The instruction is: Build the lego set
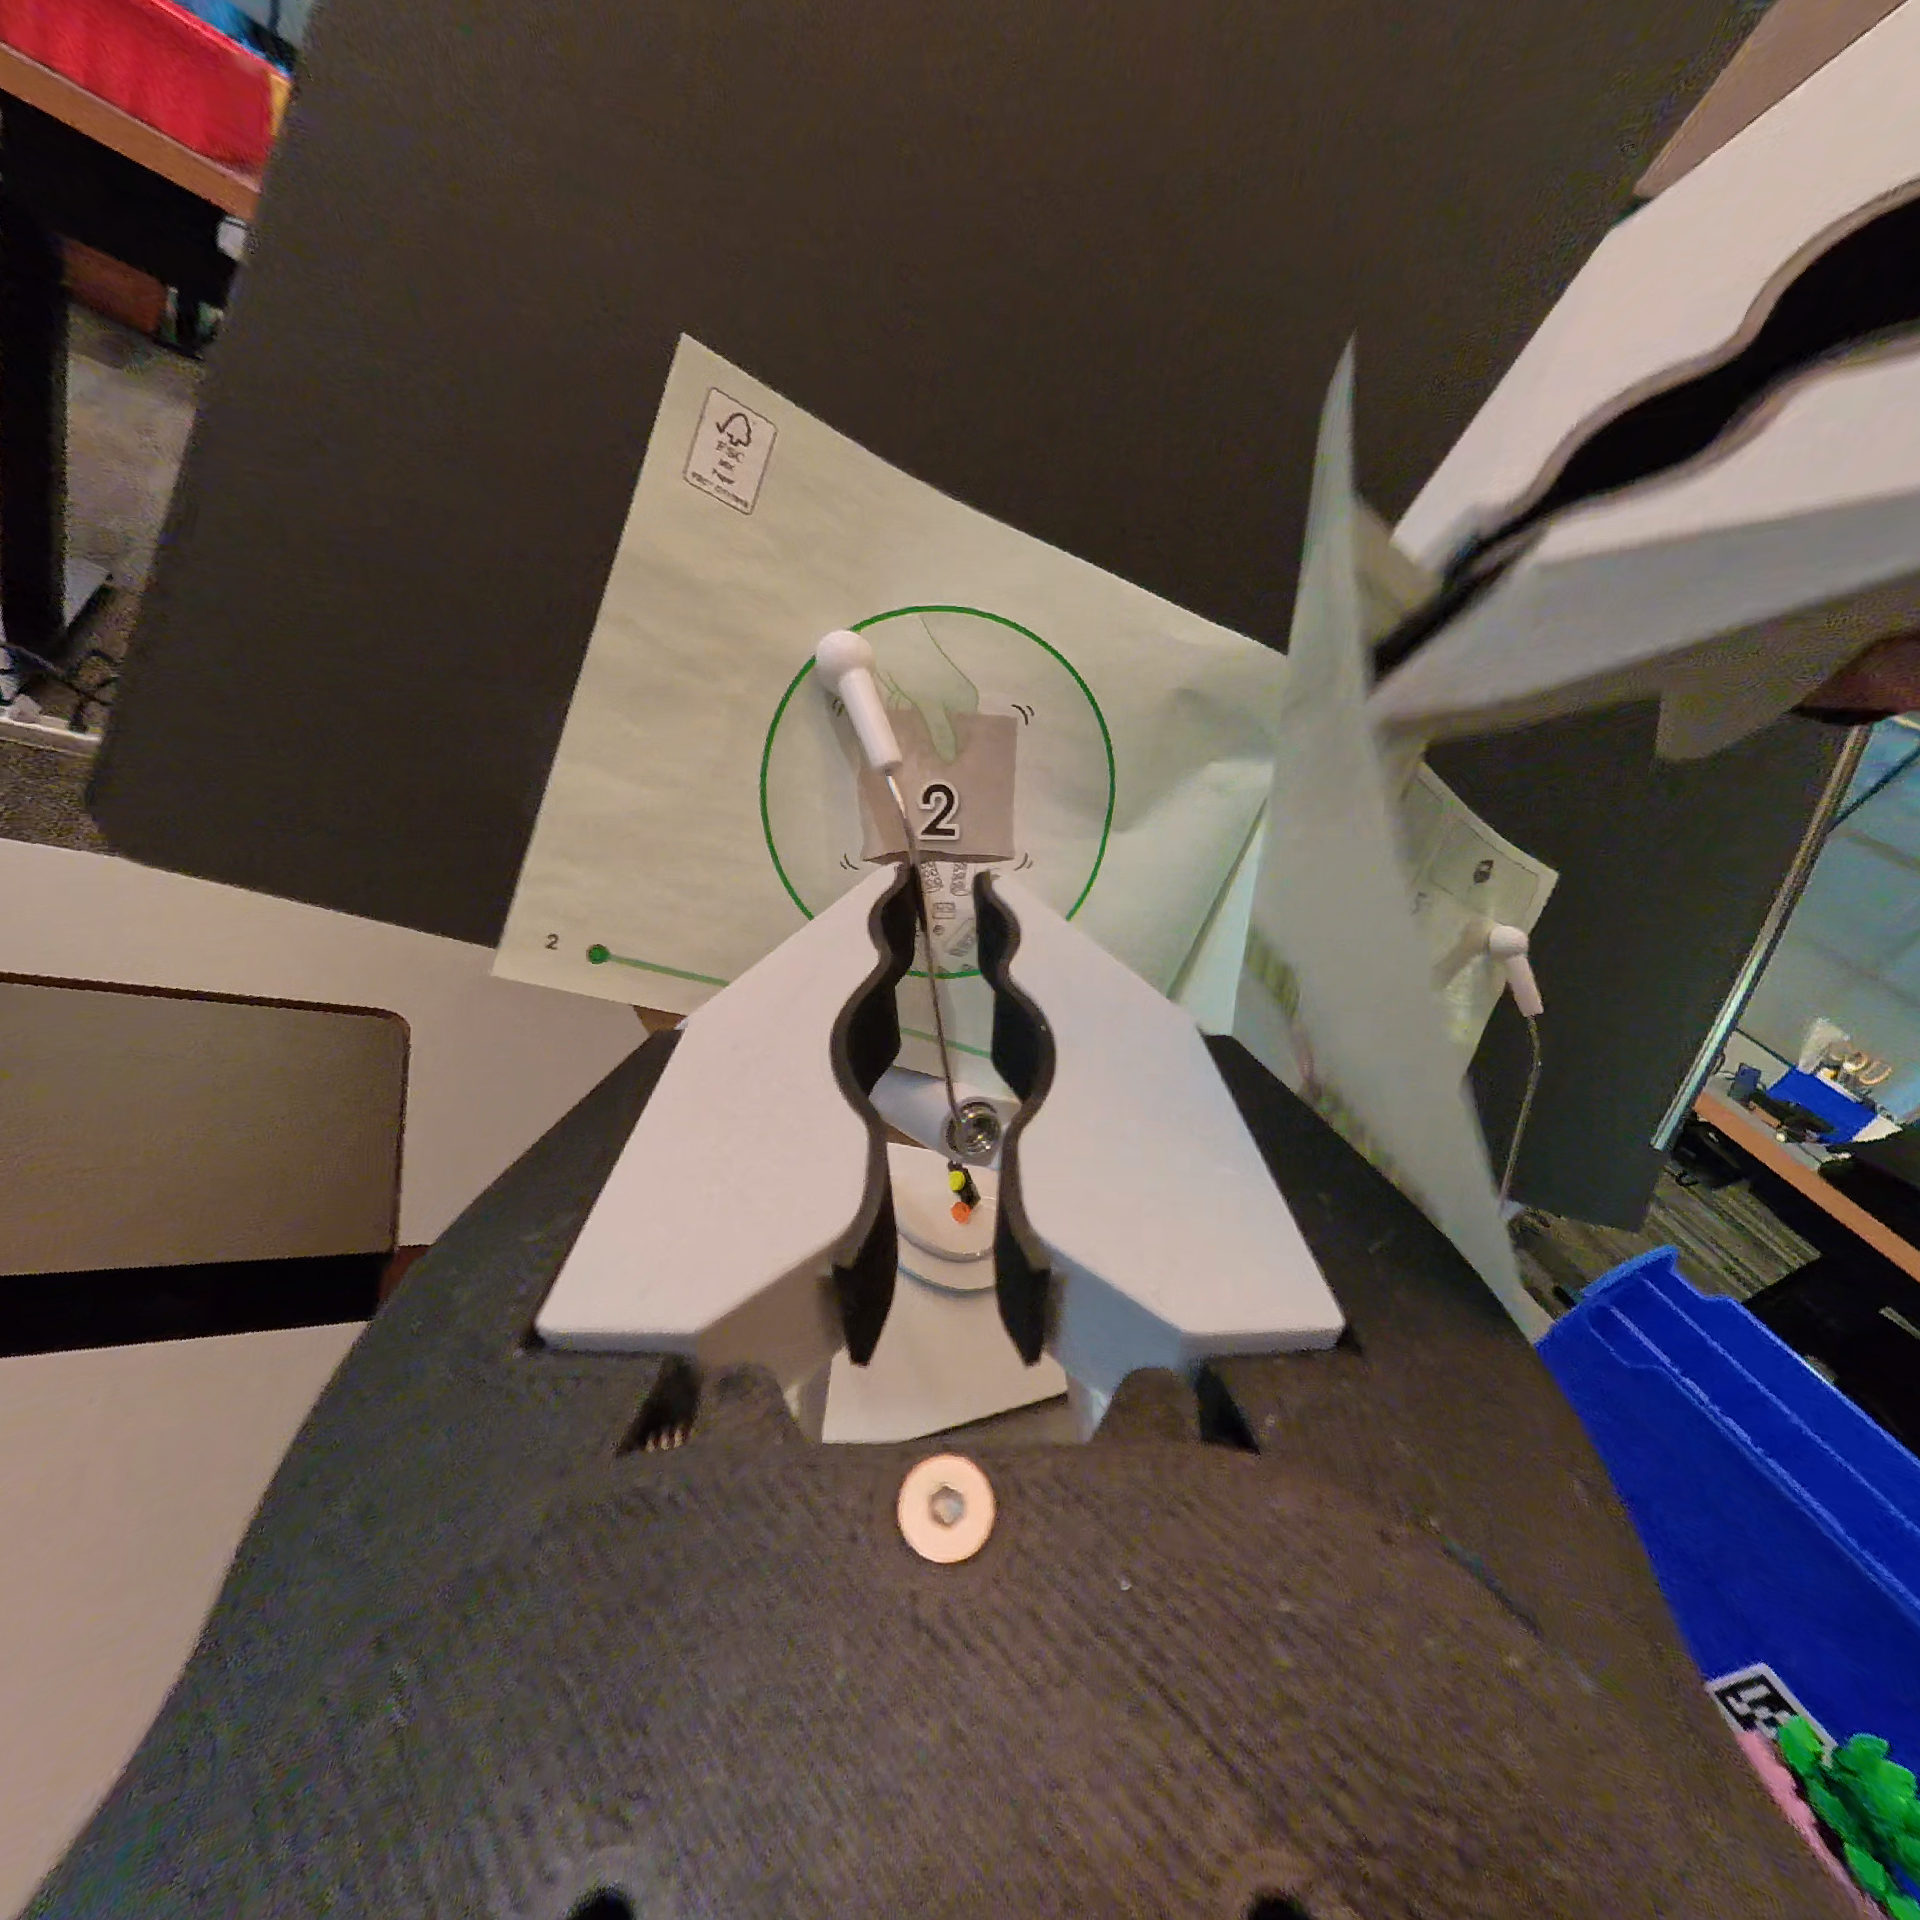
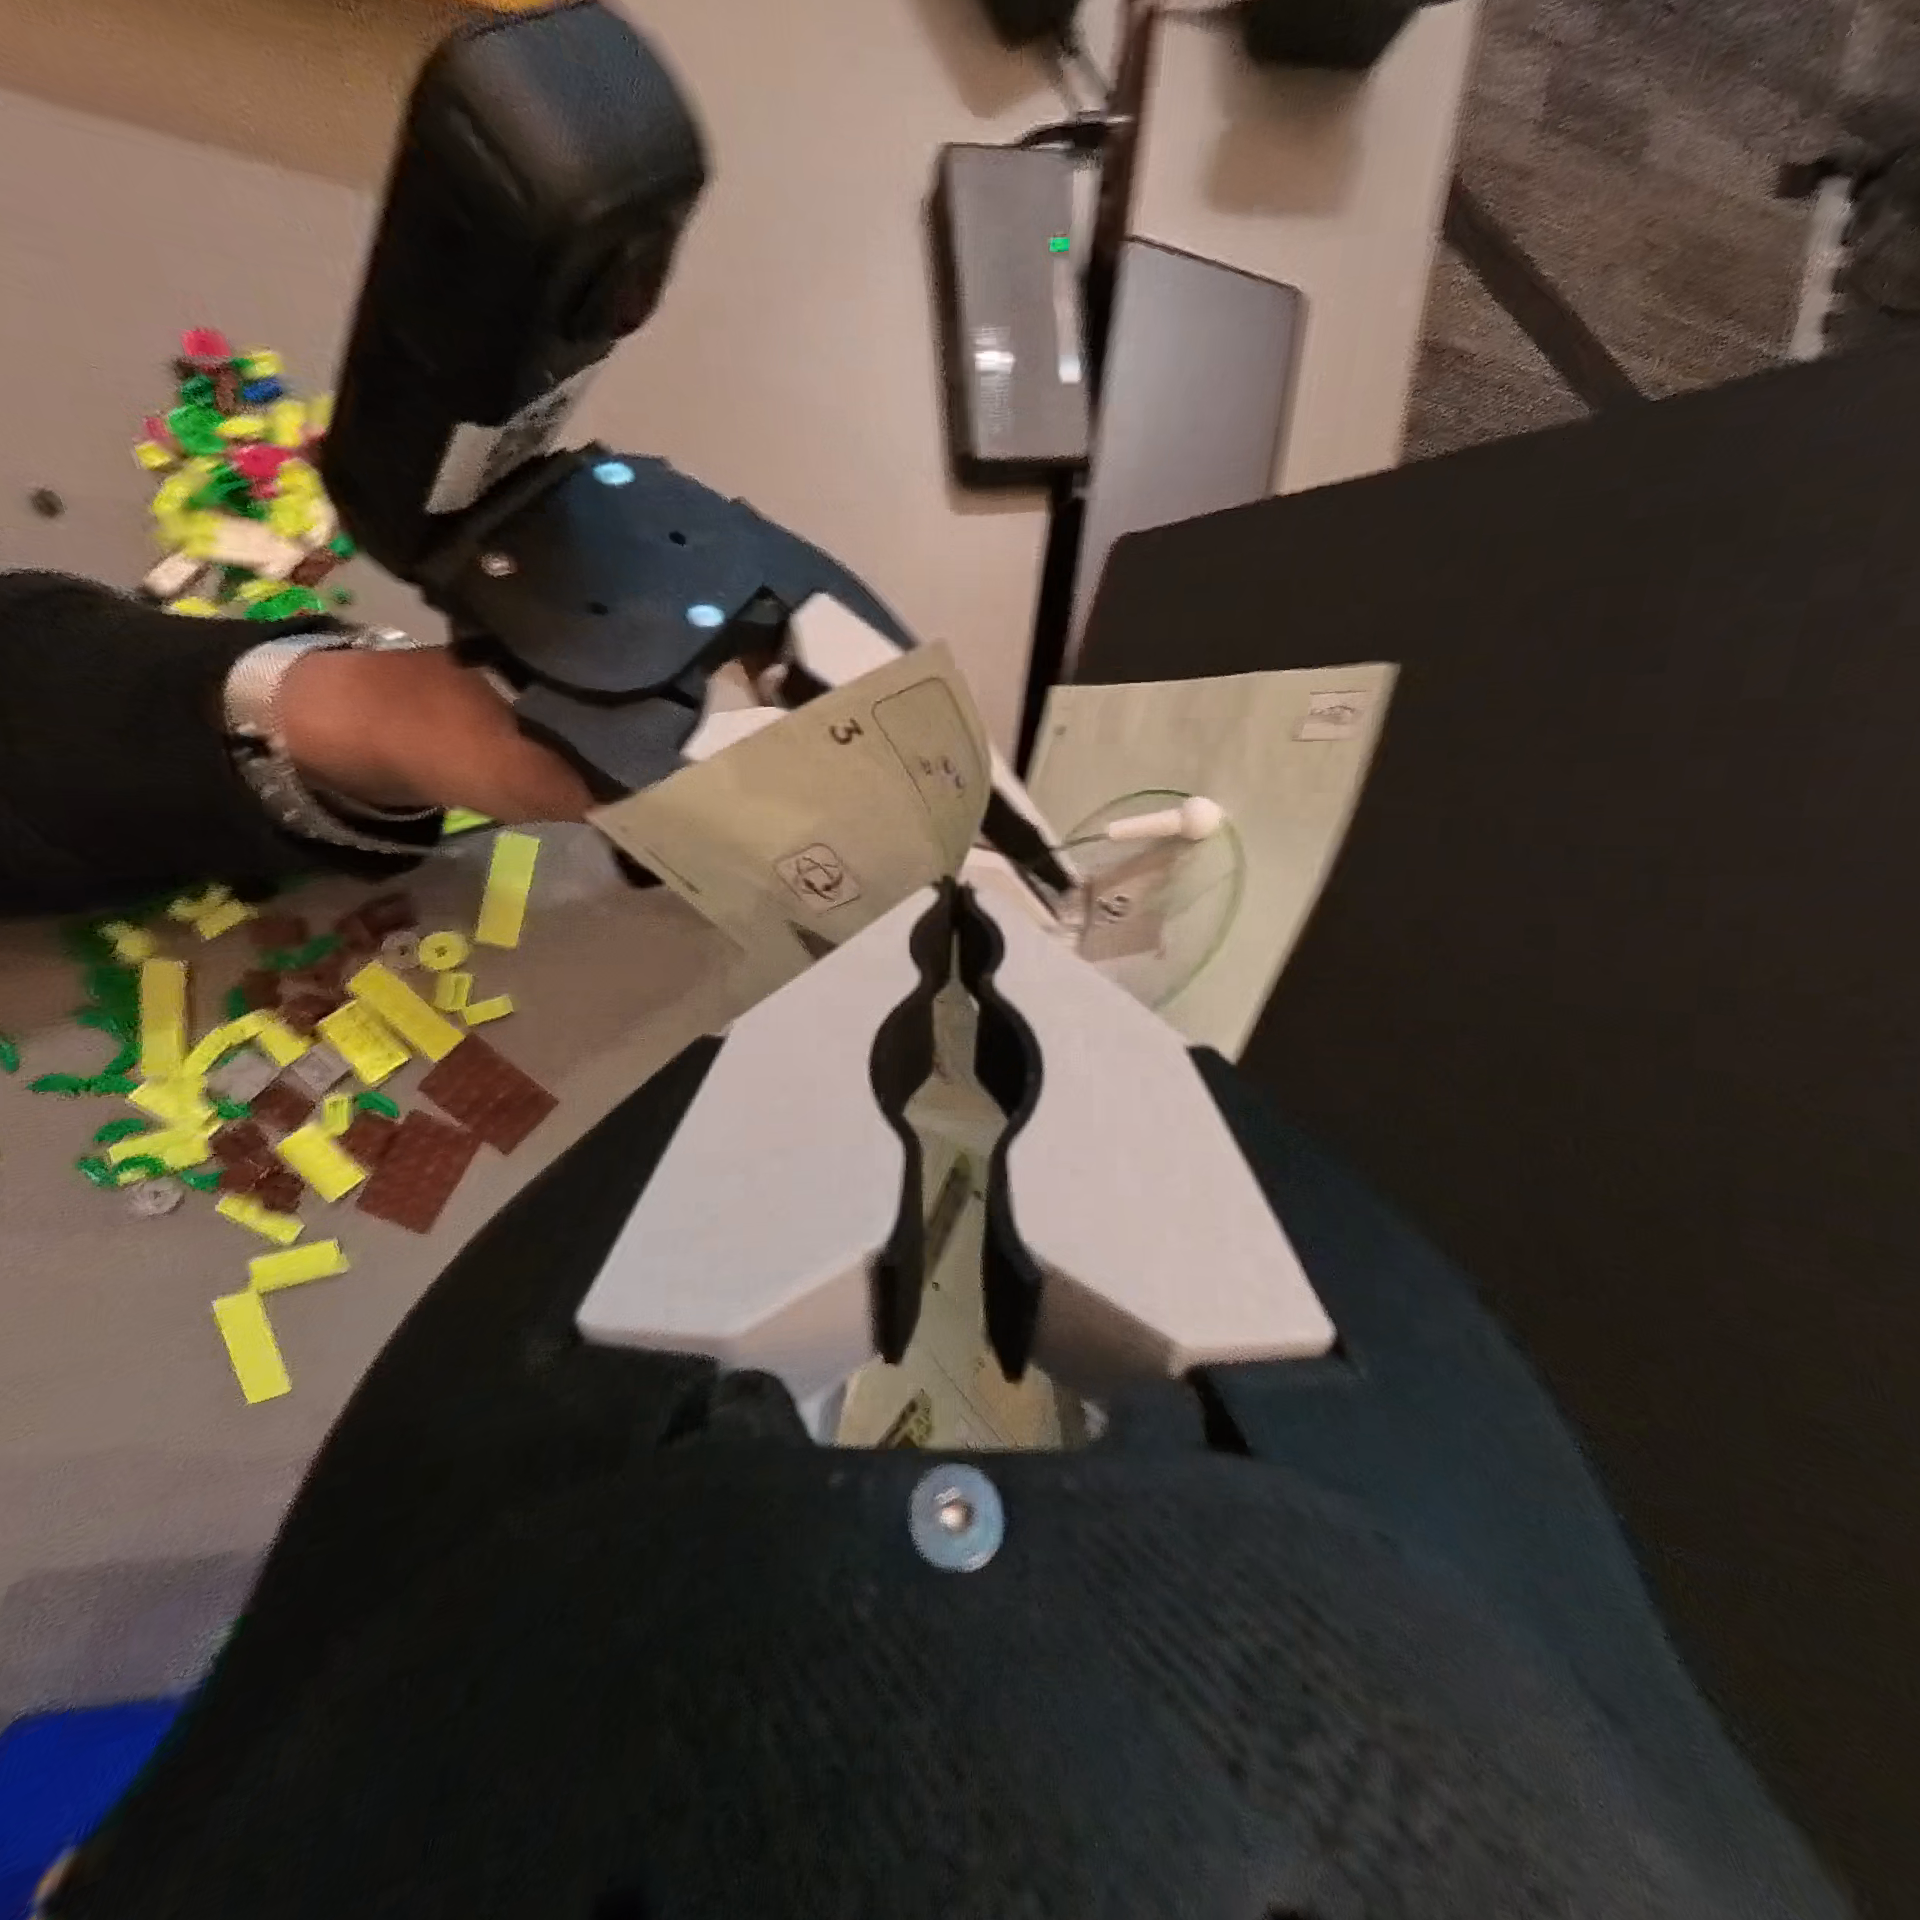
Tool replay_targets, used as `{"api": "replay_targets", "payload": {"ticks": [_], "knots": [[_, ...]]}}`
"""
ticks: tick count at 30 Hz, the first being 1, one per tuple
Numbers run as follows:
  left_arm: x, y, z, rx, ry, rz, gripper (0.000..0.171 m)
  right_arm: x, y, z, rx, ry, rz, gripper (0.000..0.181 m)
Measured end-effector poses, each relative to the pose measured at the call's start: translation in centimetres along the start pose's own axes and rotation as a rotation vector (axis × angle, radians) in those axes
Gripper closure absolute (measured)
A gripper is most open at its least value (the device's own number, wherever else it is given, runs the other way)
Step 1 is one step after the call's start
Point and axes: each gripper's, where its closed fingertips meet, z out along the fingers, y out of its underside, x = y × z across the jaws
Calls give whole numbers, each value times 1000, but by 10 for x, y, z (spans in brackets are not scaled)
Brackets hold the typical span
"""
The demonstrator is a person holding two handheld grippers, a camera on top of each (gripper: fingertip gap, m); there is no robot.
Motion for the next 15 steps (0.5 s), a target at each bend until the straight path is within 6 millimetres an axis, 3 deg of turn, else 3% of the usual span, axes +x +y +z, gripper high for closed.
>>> {"api": "replay_targets", "payload": {"ticks": [4,8,11,15], "knots": [[-4,1,-1,-25,-9,25,171,35,7,-17,29,213,123,181],[-4,1,-2,-16,6,0,171,60,29,-34,3,459,204,181],[-3,-1,-7,24,30,-7,171,65,35,-40,14,570,220,181],[2,-1,-17,87,90,84,171,61,32,-32,27,566,217,181]]}}
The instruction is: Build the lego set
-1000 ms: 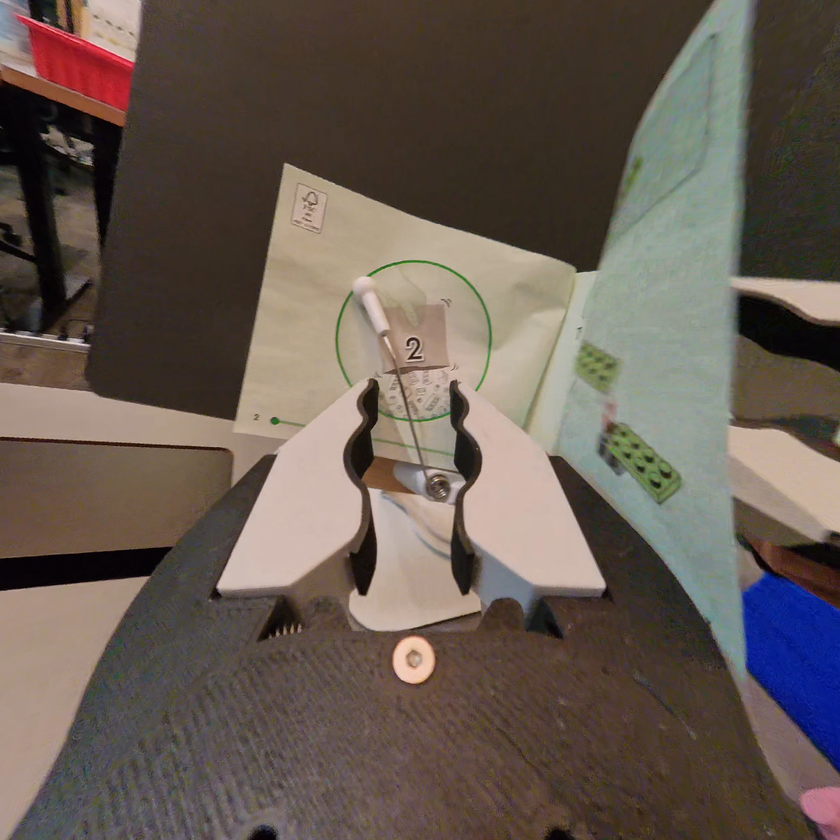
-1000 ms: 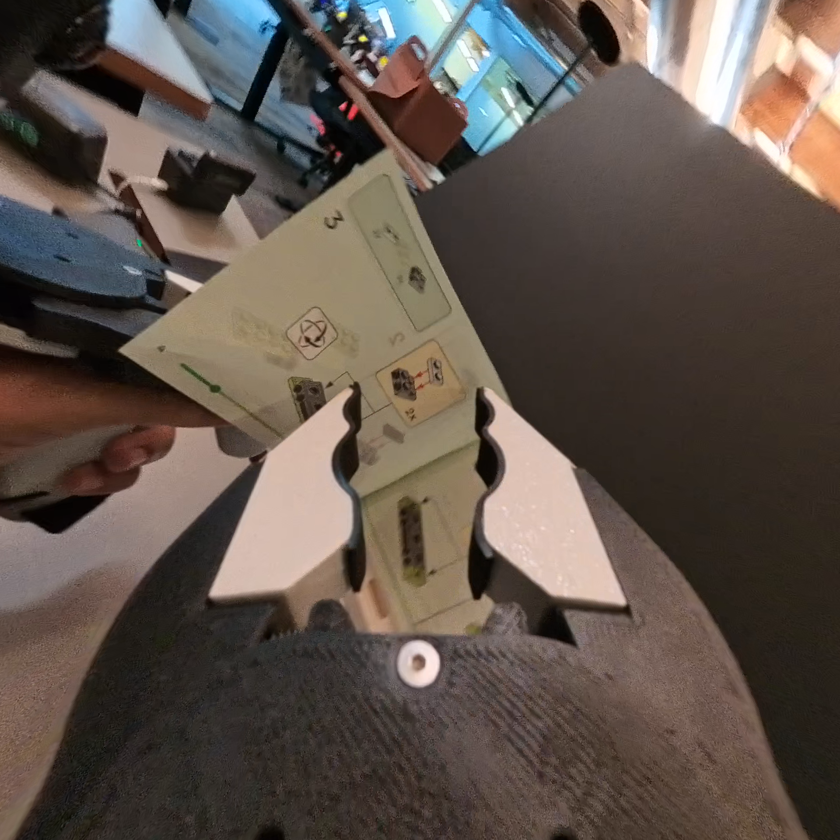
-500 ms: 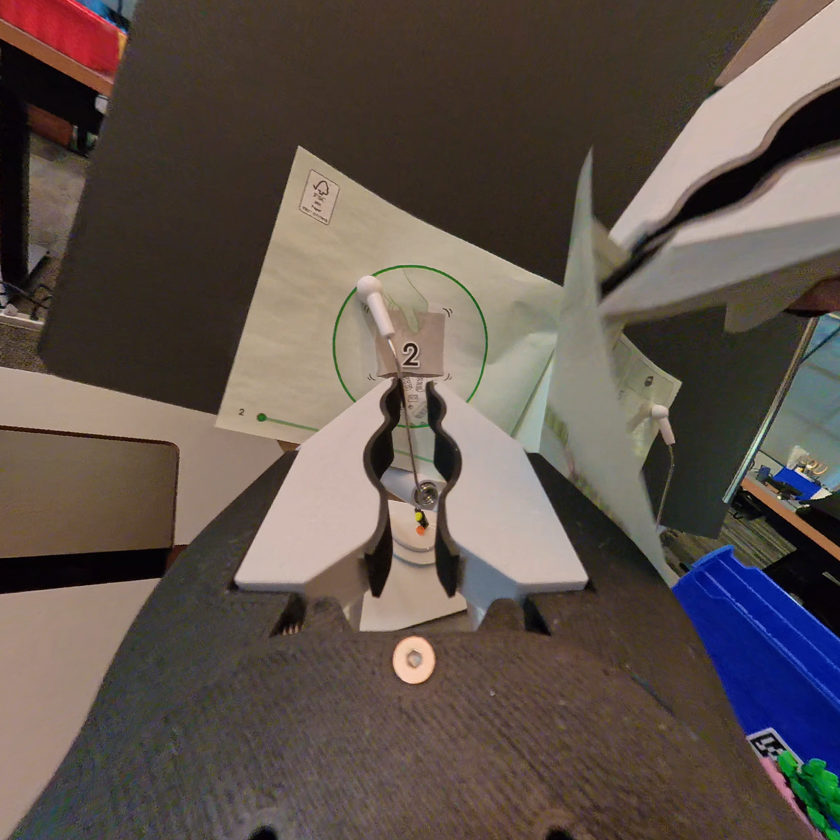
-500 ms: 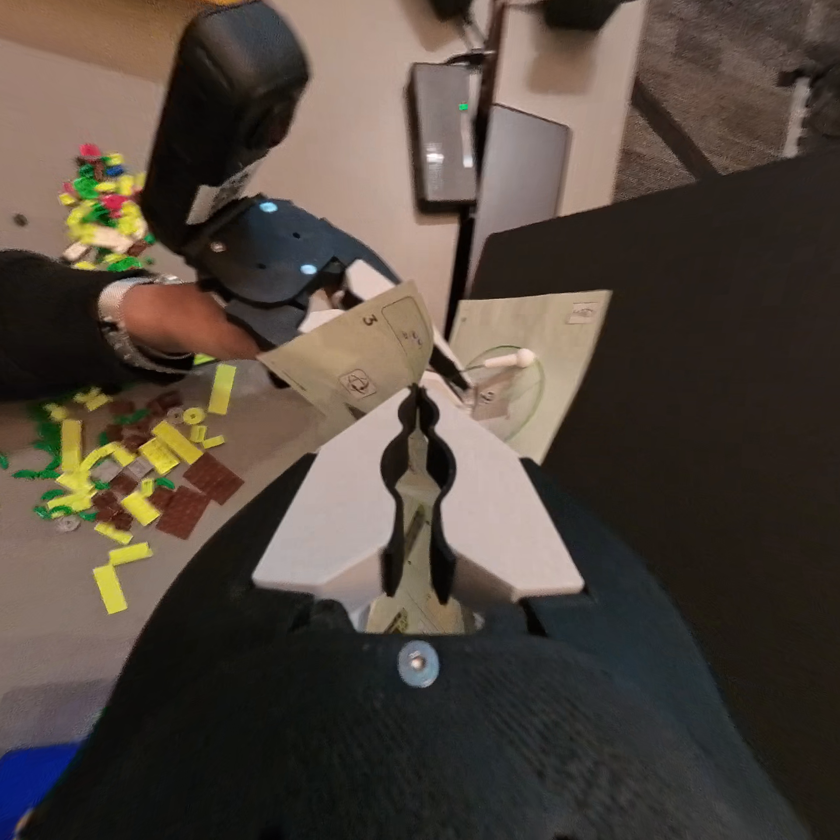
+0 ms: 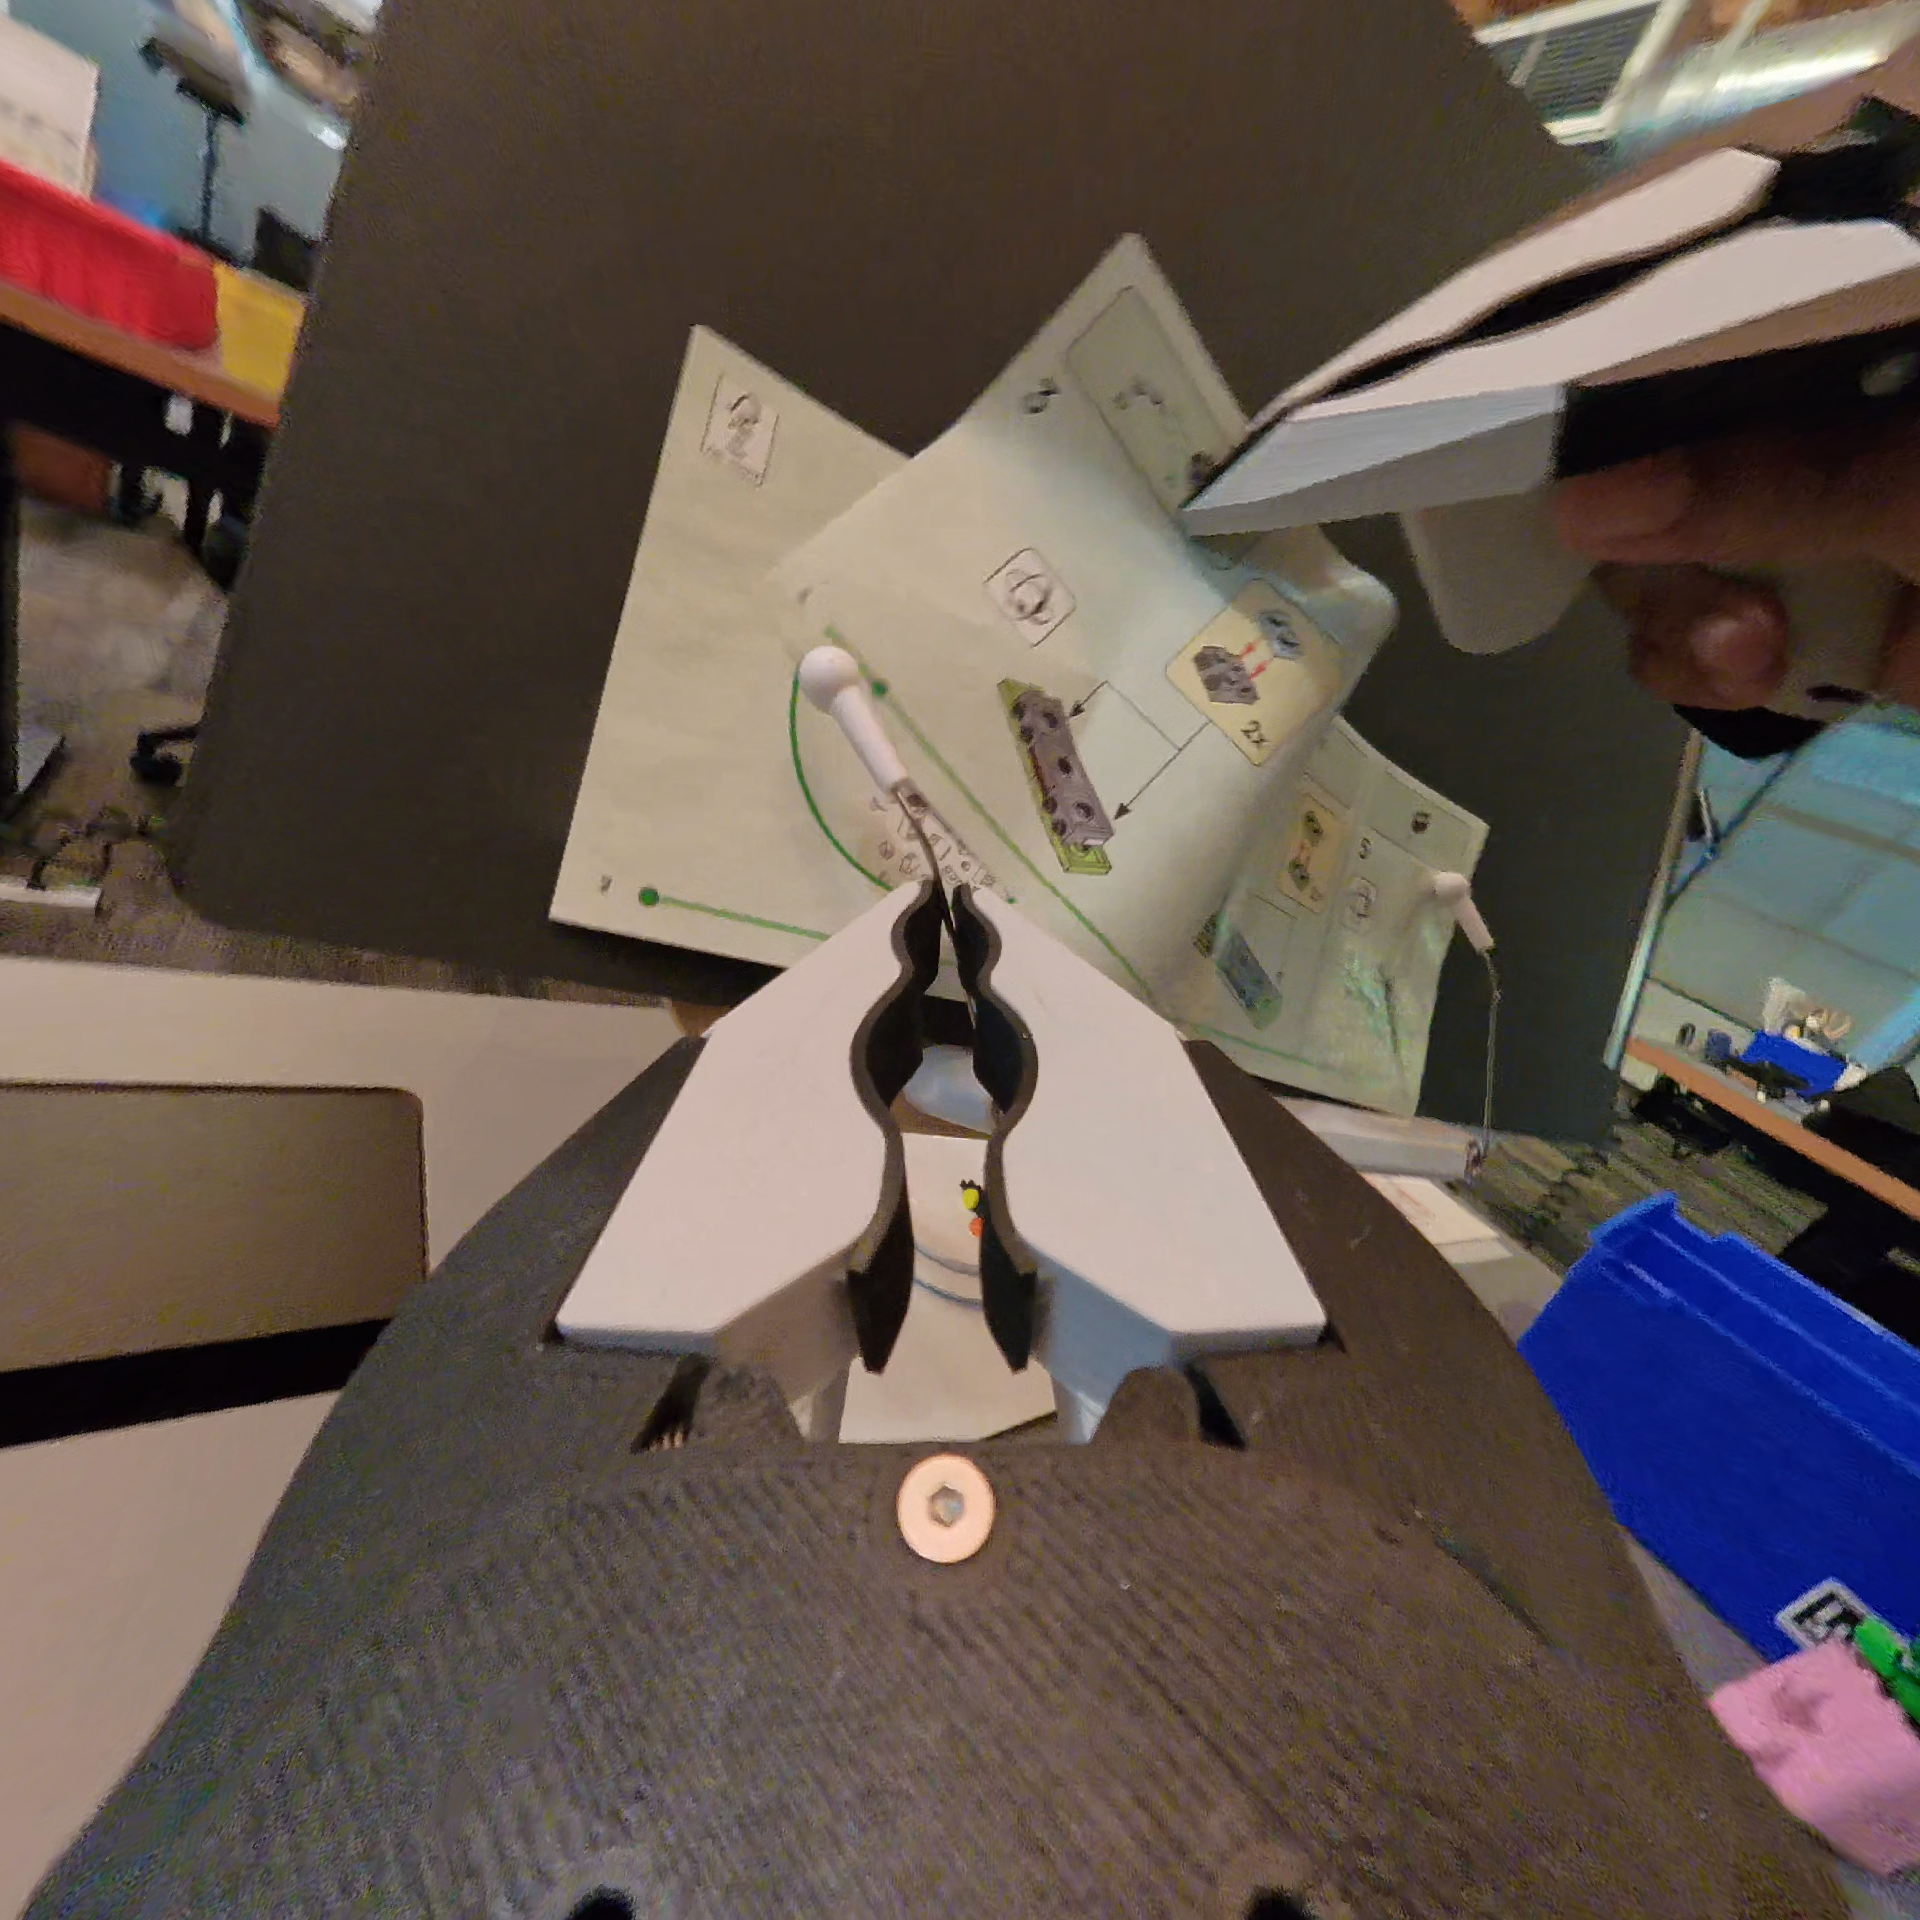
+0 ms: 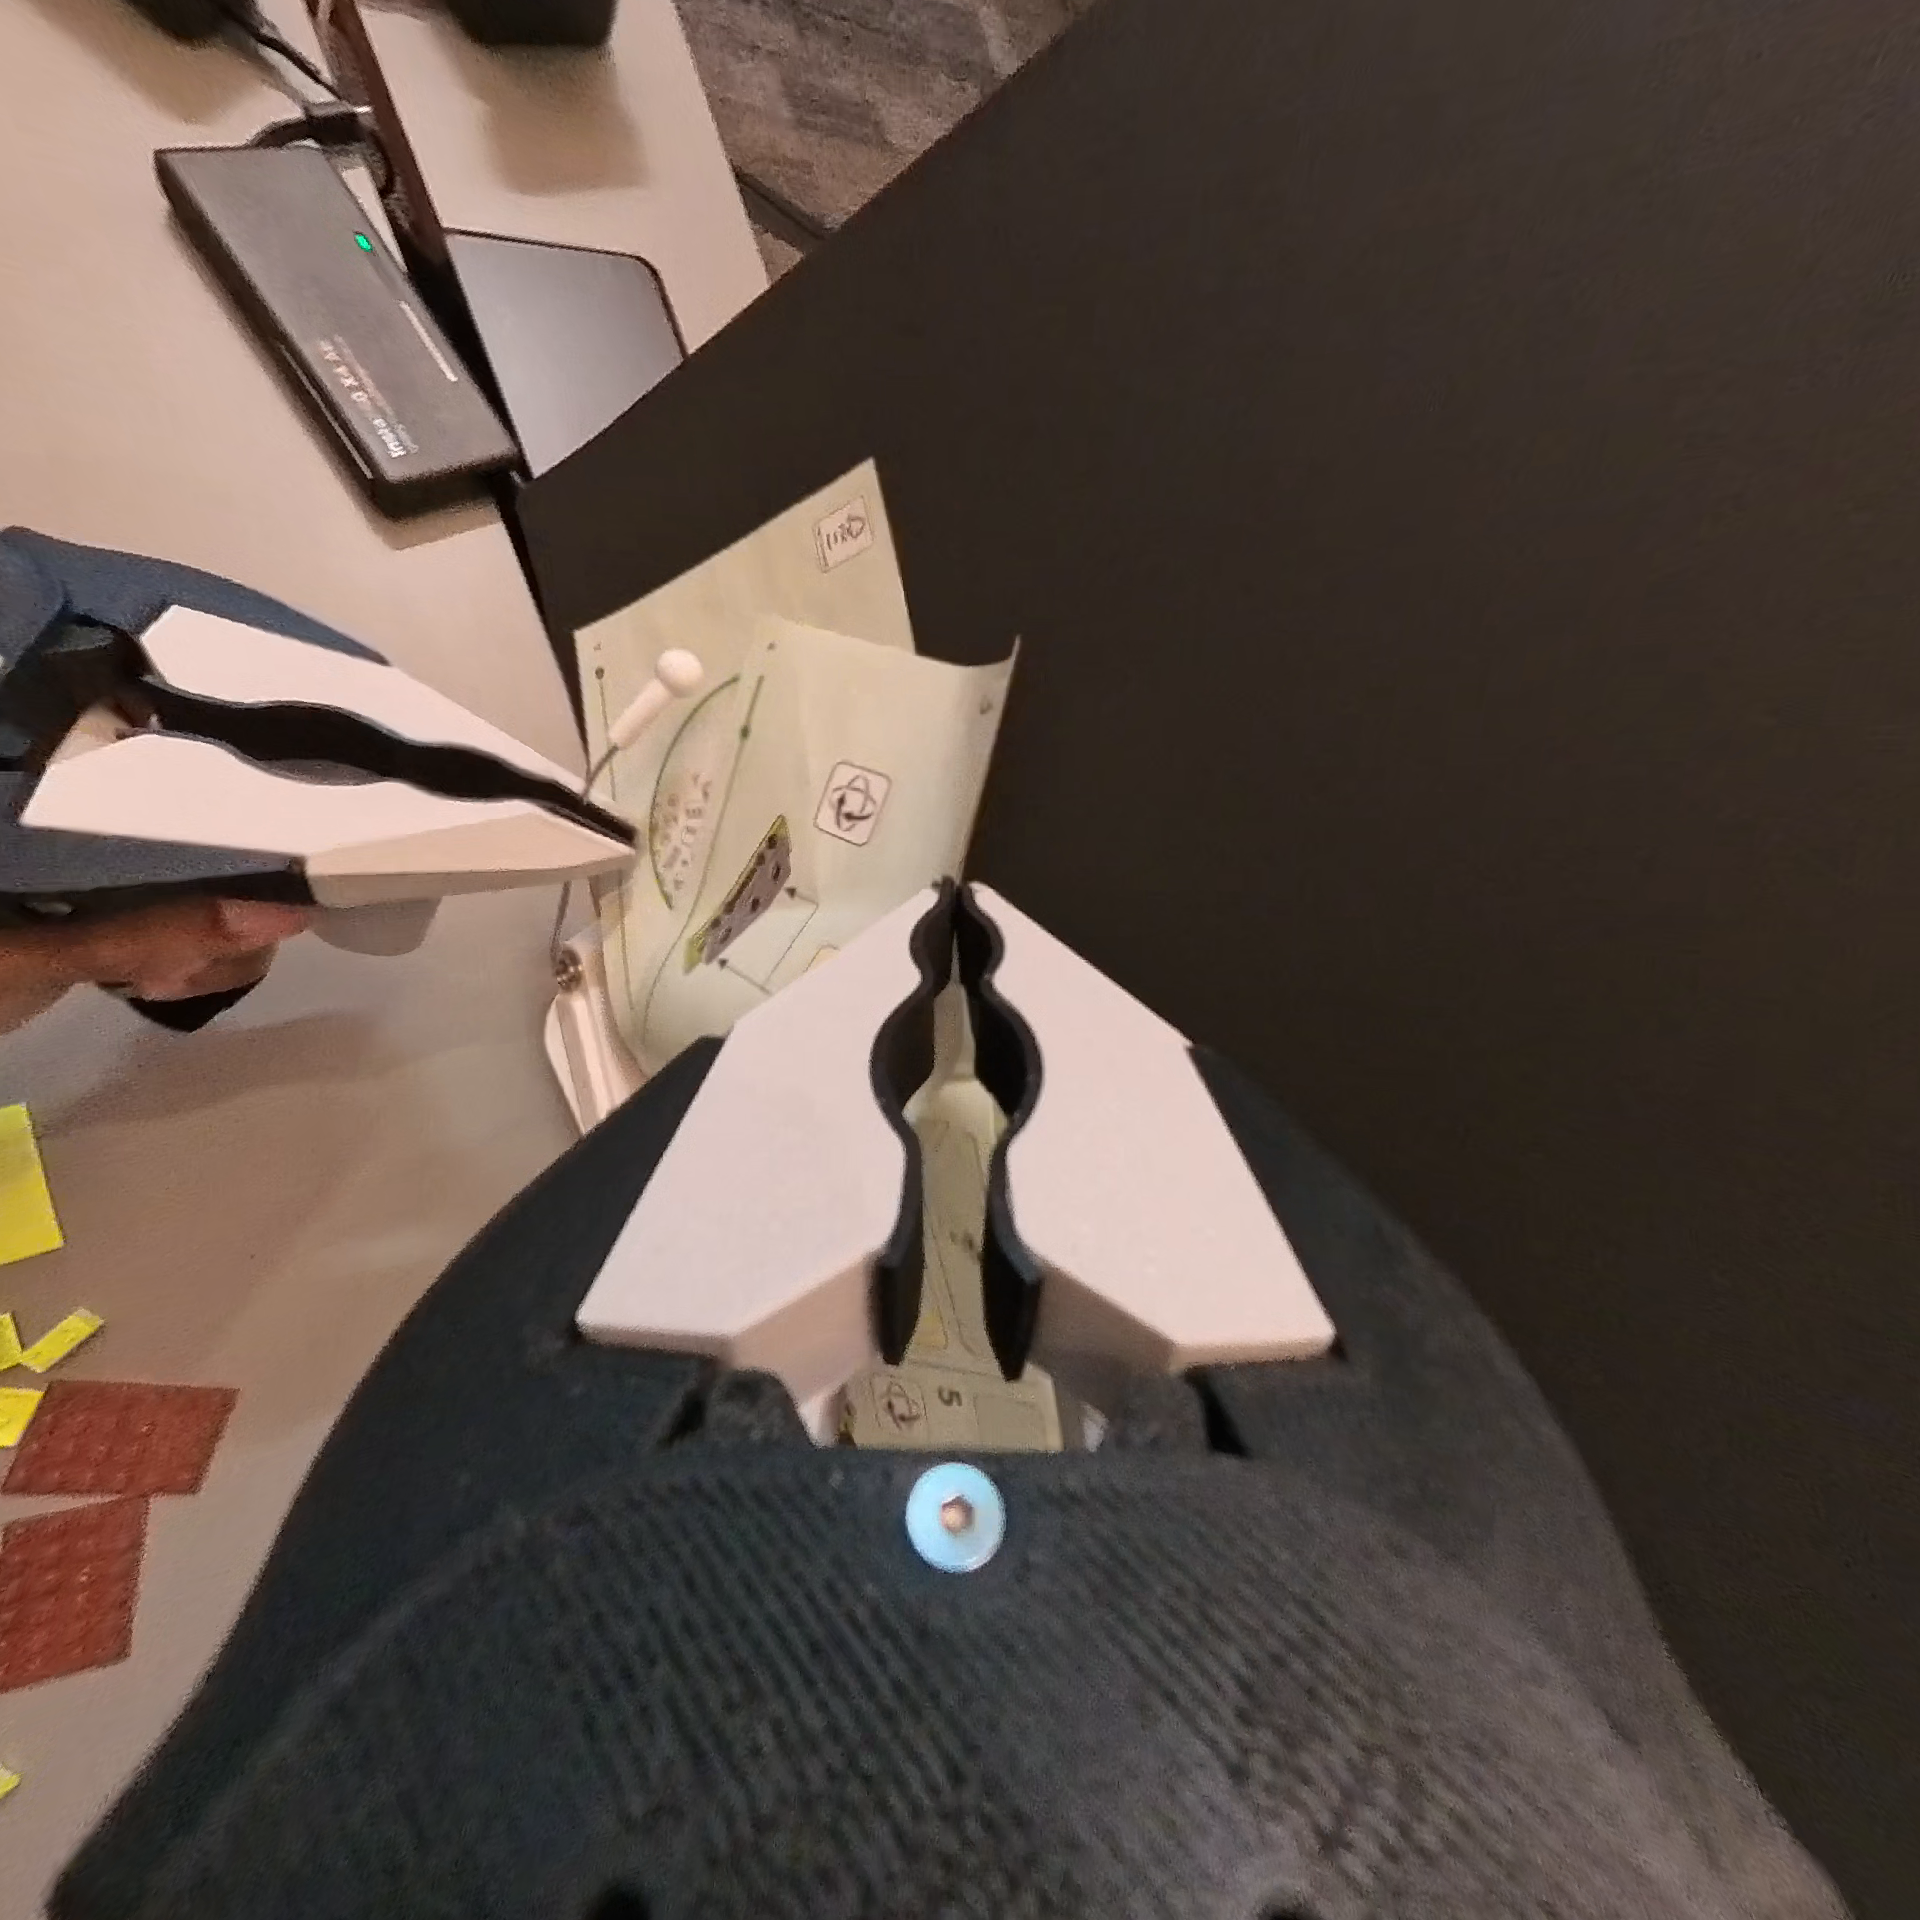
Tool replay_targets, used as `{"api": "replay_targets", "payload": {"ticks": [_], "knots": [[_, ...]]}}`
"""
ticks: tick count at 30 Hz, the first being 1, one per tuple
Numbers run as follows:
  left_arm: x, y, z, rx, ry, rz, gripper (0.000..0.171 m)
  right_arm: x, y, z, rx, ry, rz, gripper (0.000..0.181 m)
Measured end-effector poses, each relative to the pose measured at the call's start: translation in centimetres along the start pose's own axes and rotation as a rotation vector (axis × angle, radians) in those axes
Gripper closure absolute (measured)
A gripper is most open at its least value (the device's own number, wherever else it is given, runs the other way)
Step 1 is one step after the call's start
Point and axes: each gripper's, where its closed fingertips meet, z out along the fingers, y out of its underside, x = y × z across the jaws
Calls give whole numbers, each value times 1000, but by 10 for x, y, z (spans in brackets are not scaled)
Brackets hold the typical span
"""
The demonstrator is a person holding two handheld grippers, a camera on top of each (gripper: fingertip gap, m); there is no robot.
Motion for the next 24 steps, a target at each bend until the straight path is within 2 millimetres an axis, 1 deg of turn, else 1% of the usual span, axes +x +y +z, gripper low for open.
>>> {"api": "replay_targets", "payload": {"ticks": [2,5,6,8,9,10,13,16,20,22,24], "knots": [[6,1,-1,-8,19,59,171,-6,-1,6,-10,-14,-31,181],[14,3,2,-37,11,166,171,-26,-6,16,-2,-82,-133,181],[16,4,3,-46,10,192,171,-29,-6,20,-11,-80,-164,181],[17,5,4,-59,-3,225,171,-30,-7,28,-27,-50,-196,181],[16,5,4,-63,-7,229,171,-29,-9,32,-27,-26,-195,178],[16,5,4,-67,-7,225,171,-30,-12,33,-17,-18,-194,176],[15,5,3,-77,7,207,171,-31,-23,33,49,11,-196,164],[14,6,2,-89,10,215,171,-31,-28,24,113,54,-201,157],[13,6,1,-103,3,247,171,-27,-23,-5,203,146,-199,159],[13,6,1,-101,2,248,171,-30,-13,-17,223,167,-183,163],[13,6,1,-101,1,242,171,-27,5,-23,182,216,-161,166]]}}
